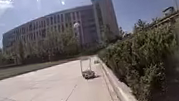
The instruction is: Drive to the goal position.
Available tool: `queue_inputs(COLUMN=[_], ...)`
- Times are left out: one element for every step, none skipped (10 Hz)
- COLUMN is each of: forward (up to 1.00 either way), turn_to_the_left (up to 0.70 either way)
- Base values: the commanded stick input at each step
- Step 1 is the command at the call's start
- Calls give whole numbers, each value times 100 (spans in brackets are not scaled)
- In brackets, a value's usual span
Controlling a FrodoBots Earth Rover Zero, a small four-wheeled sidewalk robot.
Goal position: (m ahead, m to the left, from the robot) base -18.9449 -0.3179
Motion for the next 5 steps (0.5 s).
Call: queue_inputs(forward=[6,6,7,6,6], turn_to_the_left=[0,0,0,0,0])
